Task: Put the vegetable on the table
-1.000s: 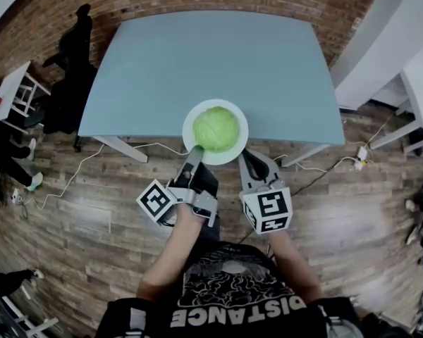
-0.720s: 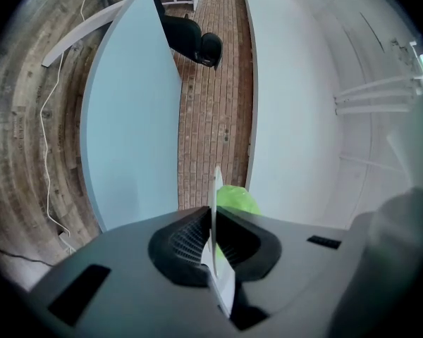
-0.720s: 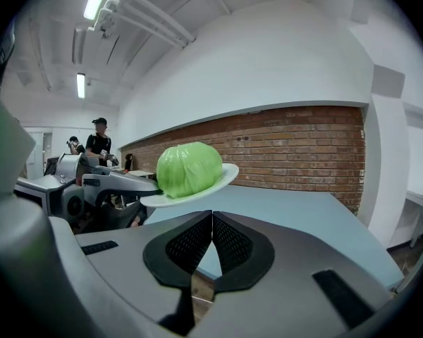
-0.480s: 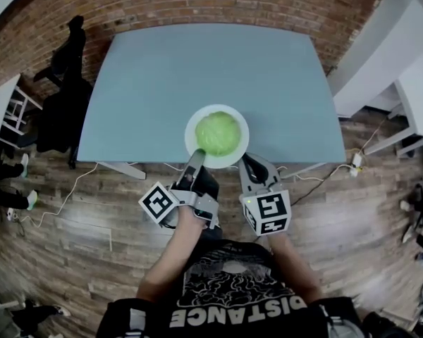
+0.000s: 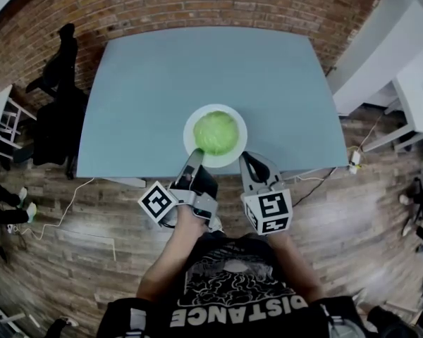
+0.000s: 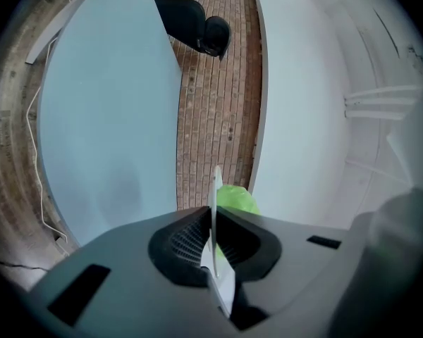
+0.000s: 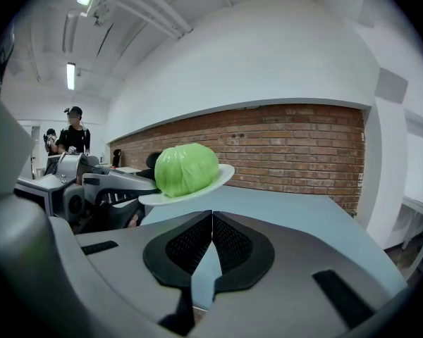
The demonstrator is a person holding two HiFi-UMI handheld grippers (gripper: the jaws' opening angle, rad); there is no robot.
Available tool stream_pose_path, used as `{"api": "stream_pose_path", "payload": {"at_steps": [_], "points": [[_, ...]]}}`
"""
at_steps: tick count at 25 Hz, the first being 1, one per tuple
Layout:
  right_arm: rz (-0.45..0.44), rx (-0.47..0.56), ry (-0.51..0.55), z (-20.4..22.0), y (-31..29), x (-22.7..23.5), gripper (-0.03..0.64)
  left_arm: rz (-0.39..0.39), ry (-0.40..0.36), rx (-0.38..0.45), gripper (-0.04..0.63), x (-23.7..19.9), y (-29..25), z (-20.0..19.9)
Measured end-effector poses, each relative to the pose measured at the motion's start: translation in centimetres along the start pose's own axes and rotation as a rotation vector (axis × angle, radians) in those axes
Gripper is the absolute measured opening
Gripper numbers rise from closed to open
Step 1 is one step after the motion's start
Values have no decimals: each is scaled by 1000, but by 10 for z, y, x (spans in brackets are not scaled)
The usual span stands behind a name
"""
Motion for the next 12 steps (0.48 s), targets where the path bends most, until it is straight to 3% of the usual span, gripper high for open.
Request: {"api": "stream_pose_path", "payload": {"at_steps": [12], "points": [[16,23,-7,-7,-15,11,9,-11,-19,-32,14,-2,-17,-4]]}}
Point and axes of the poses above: the fingertips, and each gripper's own axes: y backward along the fingers, x to its right, z out of its underside, the point moved 1 cm from there along y, backward along the fingers, and after that the axes turned 6 degrees about y, right-handed, at the moved point
